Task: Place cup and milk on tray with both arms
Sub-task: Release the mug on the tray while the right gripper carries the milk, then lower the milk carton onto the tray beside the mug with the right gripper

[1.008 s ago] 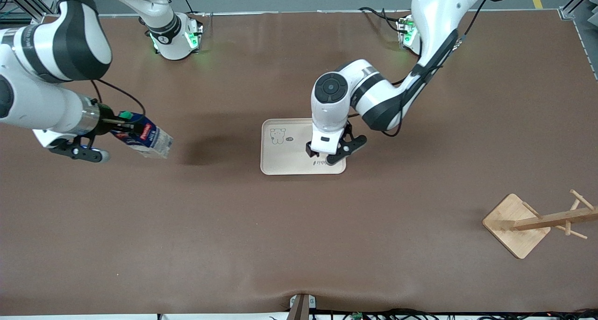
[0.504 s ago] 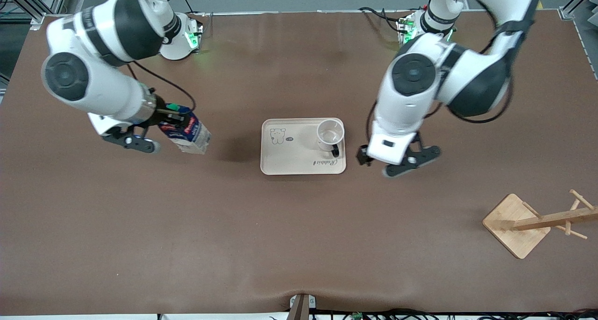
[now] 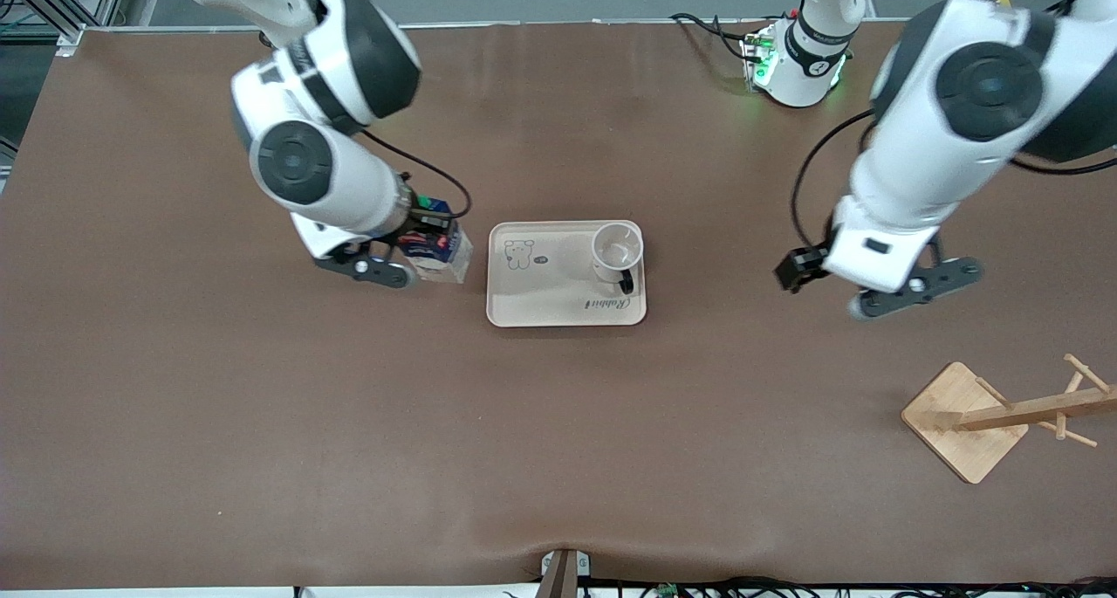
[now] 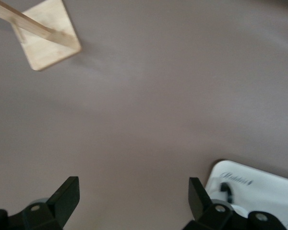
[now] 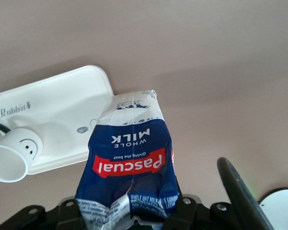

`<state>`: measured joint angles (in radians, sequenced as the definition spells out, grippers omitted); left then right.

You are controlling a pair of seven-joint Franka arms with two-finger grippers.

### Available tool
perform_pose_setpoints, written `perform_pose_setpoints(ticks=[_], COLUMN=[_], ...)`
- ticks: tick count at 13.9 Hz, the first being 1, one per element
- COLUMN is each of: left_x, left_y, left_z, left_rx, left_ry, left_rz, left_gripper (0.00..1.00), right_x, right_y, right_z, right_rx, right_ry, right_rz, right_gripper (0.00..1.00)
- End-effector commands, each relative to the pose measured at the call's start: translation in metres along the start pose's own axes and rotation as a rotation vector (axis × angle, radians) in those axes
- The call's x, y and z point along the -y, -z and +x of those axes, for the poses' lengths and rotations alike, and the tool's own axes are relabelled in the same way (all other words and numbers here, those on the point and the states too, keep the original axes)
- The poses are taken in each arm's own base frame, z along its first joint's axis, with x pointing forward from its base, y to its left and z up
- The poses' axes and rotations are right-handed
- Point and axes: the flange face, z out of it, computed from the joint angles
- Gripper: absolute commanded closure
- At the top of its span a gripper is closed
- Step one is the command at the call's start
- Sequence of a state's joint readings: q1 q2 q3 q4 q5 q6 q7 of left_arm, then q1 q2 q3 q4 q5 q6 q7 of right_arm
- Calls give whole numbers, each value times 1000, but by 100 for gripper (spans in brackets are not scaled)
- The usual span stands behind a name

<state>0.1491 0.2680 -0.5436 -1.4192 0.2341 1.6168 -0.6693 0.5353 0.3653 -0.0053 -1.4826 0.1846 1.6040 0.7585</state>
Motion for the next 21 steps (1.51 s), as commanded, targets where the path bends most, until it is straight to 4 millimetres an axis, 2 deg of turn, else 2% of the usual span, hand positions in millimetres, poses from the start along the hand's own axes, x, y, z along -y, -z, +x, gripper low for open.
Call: perform_pose_setpoints(ticks=[1, 3, 6, 7, 10, 12, 14, 15, 16, 17, 18, 21], left_x=[49, 68, 85, 89, 95, 99, 105, 111, 119, 120, 128, 145], left_y=[25, 36, 56, 64, 69, 85, 86, 90, 90, 91, 94, 98], left_z=[-2, -2, -7, -8, -10, -20, -18, -18, -17, -21, -29, -35], left_rx=[28, 42, 63, 61, 60, 30, 32, 23, 22, 27, 26, 24], left_ry=[-67, -84, -105, -102, -111, -120, -187, -217, -236, -251, -241, -292], left_rz=[11, -12, -33, -37, -21, -14, -23, -20, -20, -19, -8, -17], left_gripper=[0, 0, 0, 0, 0, 0, 0, 0, 0, 0, 0, 0], right_x=[46, 59, 86, 90, 105, 111, 116, 118, 120, 119, 119, 122], right_y=[-22, -40, -78, -85, -106, -114, -120, -128, -129, -128, -128, -129], right_z=[1, 8, 0, 0, -11, -12, -13, -13, -13, -12, -11, -16], right_rx=[5, -4, 17, 17, 25, 20, 14, 14, 7, 4, 2, -22], right_ry=[2, 7, 50, 54, 76, 79, 88, 90, 90, 89, 93, 111], right_rz=[-5, 7, -8, -9, -32, -30, -29, -36, -31, -31, -33, -42], right_gripper=[100, 100, 100, 100, 100, 100, 100, 95, 60, 16, 0, 0])
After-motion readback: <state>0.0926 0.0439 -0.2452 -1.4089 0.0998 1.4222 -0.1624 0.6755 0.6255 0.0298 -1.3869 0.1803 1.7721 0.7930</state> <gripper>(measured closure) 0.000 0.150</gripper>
